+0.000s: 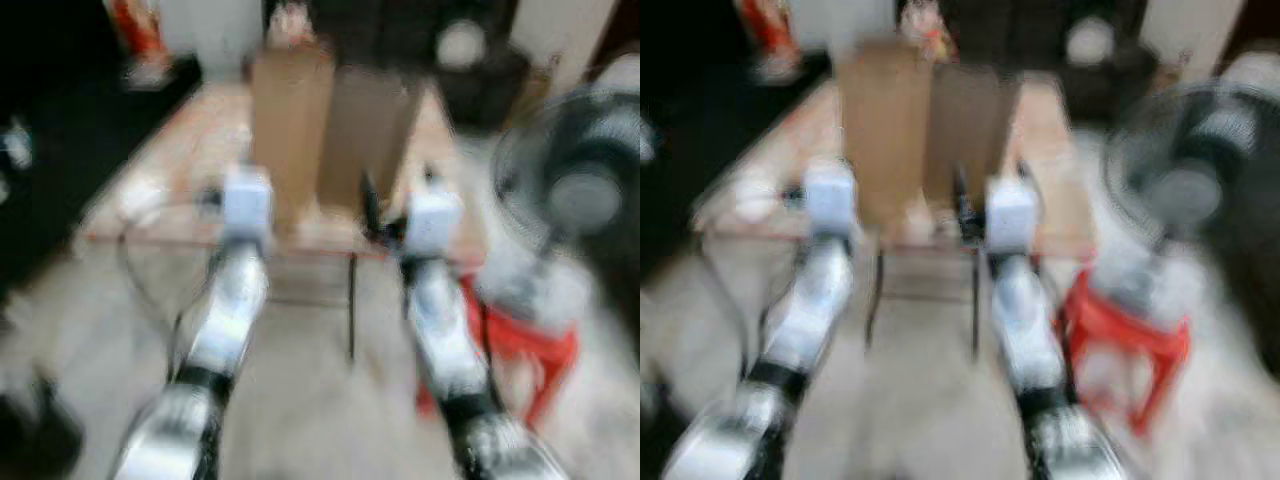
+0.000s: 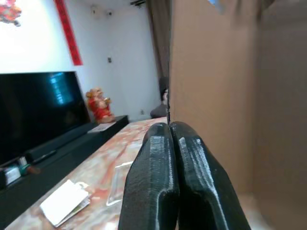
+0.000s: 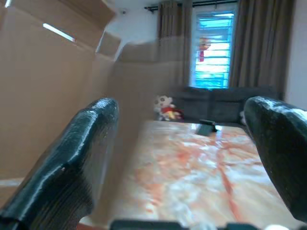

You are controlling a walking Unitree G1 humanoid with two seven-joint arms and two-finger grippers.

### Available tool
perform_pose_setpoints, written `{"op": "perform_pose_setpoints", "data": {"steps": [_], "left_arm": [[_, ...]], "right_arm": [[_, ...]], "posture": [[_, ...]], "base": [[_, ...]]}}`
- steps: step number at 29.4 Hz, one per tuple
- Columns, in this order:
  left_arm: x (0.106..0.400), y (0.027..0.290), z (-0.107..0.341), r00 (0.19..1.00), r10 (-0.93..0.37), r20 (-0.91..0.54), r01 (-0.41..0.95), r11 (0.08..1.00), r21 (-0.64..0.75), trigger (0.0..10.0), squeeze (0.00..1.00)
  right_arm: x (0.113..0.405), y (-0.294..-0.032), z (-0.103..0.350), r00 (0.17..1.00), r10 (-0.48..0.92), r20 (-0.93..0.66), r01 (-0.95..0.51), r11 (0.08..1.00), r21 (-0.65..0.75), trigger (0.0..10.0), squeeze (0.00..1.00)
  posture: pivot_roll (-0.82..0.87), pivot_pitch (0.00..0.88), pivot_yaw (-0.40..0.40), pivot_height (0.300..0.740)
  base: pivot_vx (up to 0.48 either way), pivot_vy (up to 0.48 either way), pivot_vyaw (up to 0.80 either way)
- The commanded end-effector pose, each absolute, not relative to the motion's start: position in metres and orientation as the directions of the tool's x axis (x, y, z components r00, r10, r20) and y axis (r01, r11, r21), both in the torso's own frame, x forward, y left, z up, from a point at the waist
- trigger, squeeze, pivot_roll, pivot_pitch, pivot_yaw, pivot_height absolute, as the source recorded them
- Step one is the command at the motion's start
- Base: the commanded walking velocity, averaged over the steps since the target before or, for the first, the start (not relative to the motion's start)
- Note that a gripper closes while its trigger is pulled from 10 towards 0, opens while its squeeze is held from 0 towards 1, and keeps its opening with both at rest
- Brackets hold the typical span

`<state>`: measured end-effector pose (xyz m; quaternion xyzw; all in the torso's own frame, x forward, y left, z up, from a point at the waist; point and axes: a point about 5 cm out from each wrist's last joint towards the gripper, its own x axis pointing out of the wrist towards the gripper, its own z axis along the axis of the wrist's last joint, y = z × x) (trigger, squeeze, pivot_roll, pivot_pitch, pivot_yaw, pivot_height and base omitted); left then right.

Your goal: Picking trash to rubbish bin

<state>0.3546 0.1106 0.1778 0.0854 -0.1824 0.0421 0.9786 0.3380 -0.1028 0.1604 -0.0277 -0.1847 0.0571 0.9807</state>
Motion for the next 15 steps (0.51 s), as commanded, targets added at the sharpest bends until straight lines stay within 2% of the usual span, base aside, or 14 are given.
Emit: {"op": "perform_pose_setpoints", "data": {"steps": [1, 4, 7, 8, 9, 11, 13, 15], "left_arm": [[0.357, 0.118, 0.176, 0.934, 0.052, 0.354, -0.120, 0.978, 0.173, 10.0, 0.00], [0.357, 0.129, 0.163, 0.951, 0.061, 0.303, -0.122, 0.975, 0.185, 10.0, 0.00], [0.357, 0.142, 0.137, 0.983, 0.069, 0.168, -0.100, 0.979, 0.180, 10.0, 0.00], [0.354, 0.149, 0.114, 0.997, 0.053, 0.052, -0.061, 0.986, 0.156, 10.0, 0.00], [0.354, 0.149, 0.114, 0.997, 0.053, 0.052, -0.061, 0.986, 0.156, 10.0, 0.00], [0.346, 0.160, 0.084, 0.995, 0.052, -0.090, -0.040, 0.991, 0.124, 10.0, 0.00], [0.342, 0.165, 0.073, 0.988, 0.065, -0.138, -0.047, 0.990, 0.131, 10.0, 0.00], [0.329, 0.176, 0.048, 0.965, 0.078, -0.249, -0.055, 0.993, 0.101, 10.0, 0.00]], "right_arm": [[0.339, -0.105, 0.158, 0.932, 0.114, 0.343, -0.095, 0.993, -0.072, 10.0, 0.00], [0.339, -0.111, 0.146, 0.949, 0.103, 0.299, -0.086, 0.994, -0.071, 10.0, 0.00], [0.337, -0.120, 0.123, 0.974, 0.089, 0.207, -0.076, 0.994, -0.074, 10.0, 0.00], [0.333, -0.127, 0.101, 0.990, 0.087, 0.115, -0.079, 0.994, -0.069, 10.0, 0.00], [0.333, -0.127, 0.101, 0.990, 0.087, 0.115, -0.079, 0.994, -0.069, 10.0, 0.00], [0.323, -0.140, 0.065, 0.997, 0.061, -0.043, -0.063, 0.997, -0.039, 10.0, 0.00], [0.316, -0.146, 0.051, 0.993, 0.049, -0.106, -0.051, 0.999, -0.017, 10.0, 0.00], [0.299, -0.157, 0.019, 0.962, 0.025, -0.272, -0.020, 1.000, 0.023, 10.0, 0.00]], "posture": [[-0.10, 0.020, 0.014, 0.740], [-0.10, 0.025, 0.011, 0.740], [-0.10, 0.028, 0.010, 0.740], [-0.10, 0.028, 0.010, 0.740], [-0.10, 0.028, 0.010, 0.740], [-0.10, 0.030, 0.008, 0.740], [-0.10, 0.030, 0.008, 0.740], [-0.10, 0.030, 0.007, 0.740]], "base": [[0.000, 0.000, 0.00], [0.000, 0.000, 0.00], [0.000, 0.000, 0.00], [0.000, 0.000, 0.00], [0.000, 0.000, 0.00], [0.000, 0.000, 0.00], [0.000, 0.000, 0.00], [0.000, 0.000, 0.00]]}}
